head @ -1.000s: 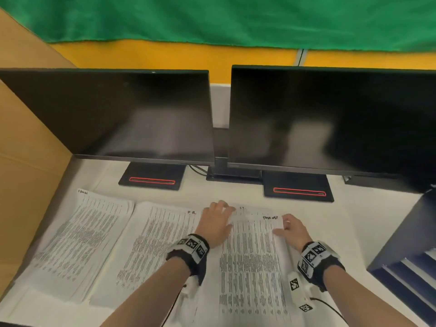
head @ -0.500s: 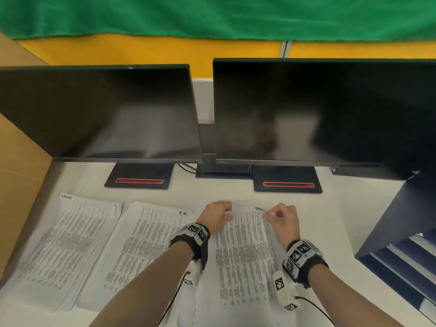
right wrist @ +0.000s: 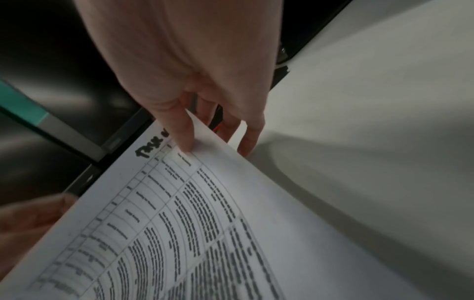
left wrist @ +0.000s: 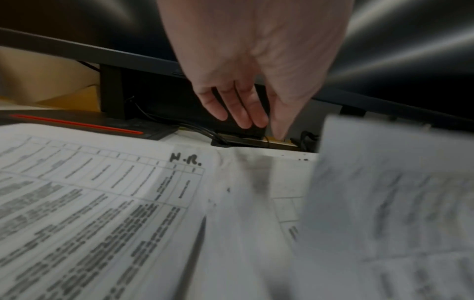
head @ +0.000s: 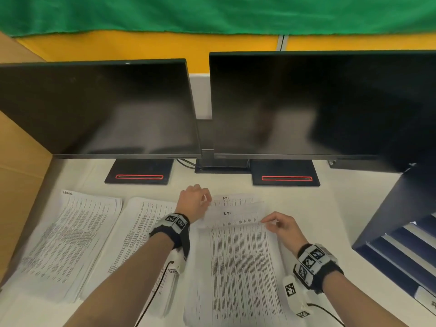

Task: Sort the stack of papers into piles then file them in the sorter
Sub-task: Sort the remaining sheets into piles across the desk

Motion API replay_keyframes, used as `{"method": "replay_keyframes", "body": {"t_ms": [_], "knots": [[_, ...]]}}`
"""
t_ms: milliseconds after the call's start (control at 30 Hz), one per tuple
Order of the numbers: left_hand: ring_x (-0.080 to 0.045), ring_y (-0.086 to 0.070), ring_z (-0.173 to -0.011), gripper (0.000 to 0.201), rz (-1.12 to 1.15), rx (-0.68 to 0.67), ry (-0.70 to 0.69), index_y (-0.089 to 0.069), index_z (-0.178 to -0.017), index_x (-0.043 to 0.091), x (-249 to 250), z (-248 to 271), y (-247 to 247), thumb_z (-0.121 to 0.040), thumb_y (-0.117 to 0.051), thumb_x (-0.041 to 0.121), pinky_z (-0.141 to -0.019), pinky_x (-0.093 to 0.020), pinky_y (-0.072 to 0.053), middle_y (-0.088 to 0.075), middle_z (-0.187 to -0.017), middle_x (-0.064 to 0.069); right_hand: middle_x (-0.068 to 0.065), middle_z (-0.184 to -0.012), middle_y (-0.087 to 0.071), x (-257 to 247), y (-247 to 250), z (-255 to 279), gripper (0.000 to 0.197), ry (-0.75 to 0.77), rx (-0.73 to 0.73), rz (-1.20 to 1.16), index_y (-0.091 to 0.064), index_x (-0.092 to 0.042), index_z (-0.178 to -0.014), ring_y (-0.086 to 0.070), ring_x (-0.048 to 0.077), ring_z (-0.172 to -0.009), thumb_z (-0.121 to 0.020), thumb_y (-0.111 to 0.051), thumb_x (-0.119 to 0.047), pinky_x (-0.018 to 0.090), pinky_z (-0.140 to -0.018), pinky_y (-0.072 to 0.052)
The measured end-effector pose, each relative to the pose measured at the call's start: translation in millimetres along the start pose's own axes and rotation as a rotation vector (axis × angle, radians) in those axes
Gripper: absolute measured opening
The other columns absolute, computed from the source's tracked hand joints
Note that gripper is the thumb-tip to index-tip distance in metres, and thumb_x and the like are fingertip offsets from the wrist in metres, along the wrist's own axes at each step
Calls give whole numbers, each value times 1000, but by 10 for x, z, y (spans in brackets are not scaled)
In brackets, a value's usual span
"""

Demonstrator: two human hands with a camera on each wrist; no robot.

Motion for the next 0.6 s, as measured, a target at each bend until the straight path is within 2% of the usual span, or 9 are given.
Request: {"method": "replay_keyframes", "body": {"t_ms": [100, 133, 233, 300, 367, 400, 467, 533, 600], "knots": [[-16, -56, -84, 15, 118, -120, -3, -60, -89, 23, 48, 94, -101, -90, -47, 16, -75, -26, -42, -56, -89, 5, 0, -91, -71, 87, -144, -46, 24, -27, 11, 24, -71, -21, -74, -62, 22, -95, -85, -62, -2, 32, -92, -44], [-17, -56, -85, 16, 121, -149, -2, -59, -92, 22, 55, 126, -140, -91, -45, 15, -76, -26, -43, -54, -91, 6, 0, -91, -71, 81, -179, -55, 25, -34, 27, 30, -71, -23, -73, -62, 22, -92, -85, -61, -3, 32, -89, -44], [-14, -53, -88, 12, 94, -208, 3, -56, -99, 21, 59, 189, -213, -88, -52, 18, -80, -28, -45, -48, -96, 7, 9, -86, -69, 67, -226, -87, 24, -43, 63, 68, -66, -26, -76, -54, 22, -66, -87, -58, -6, 30, -68, -44], [-13, -52, -86, 18, 83, -246, -2, -55, -101, 21, 63, 177, -231, -85, -61, 22, -79, -27, -45, -49, -95, 7, 17, -89, -68, 83, -223, -93, 26, -47, 80, 74, -65, -28, -80, -53, 28, -66, -87, -56, -5, 32, -67, -46], [-13, -50, -82, 23, 72, -288, -4, -55, -101, 21, 81, 144, -228, -82, -67, 25, -75, -26, -43, -51, -90, 7, 14, -85, -66, 92, -213, -89, 27, -52, 82, 81, -62, -30, -82, -53, 23, -69, -88, -55, -5, 30, -65, -44], [-13, -50, -80, 24, 67, -304, -1, -55, -100, 20, 98, 125, -224, -81, -69, 25, -74, -27, -43, -52, -87, 6, 9, -76, -62, 87, -207, -90, 26, -55, 78, 93, -61, -29, -83, -50, 20, -66, -89, -54, -5, 27, -61, -41], [-14, -51, -77, 23, 59, -323, 1, -56, -97, 19, 130, 102, -219, -80, -70, 26, -73, -28, -44, -54, -83, 6, 0, -61, -45, 66, -202, -95, 21, -64, 68, 106, -61, -26, -85, -40, 16, -58, -89, -55, -6, 24, -53, -32], [-13, -49, -77, 18, 33, -331, -25, -59, -93, 17, 161, 101, -225, -81, -69, 26, -71, -26, -40, -54, -83, 7, -1, -63, -45, 73, -210, -106, 17, -63, 59, 80, -62, -23, -87, -42, 17, -60, -89, -57, -7, 24, -54, -33], [-13, -47, -78, 14, 19, -324, -53, -60, -89, 15, 178, 104, -232, -84, -66, 26, -70, -24, -35, -53, -83, 6, -3, -78, -61, 79, -212, -98, 14, -75, 44, -15, -63, -20, -92, -58, 18, -73, -89, -59, -7, 24, -66, -46]]}}
Point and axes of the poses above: each hand's wrist, its own z-axis away from the middle knuckle, its own y-axis out of the back of the hand, x = y × z, the point moved 5 cm from there along -z, towards the middle knuckle
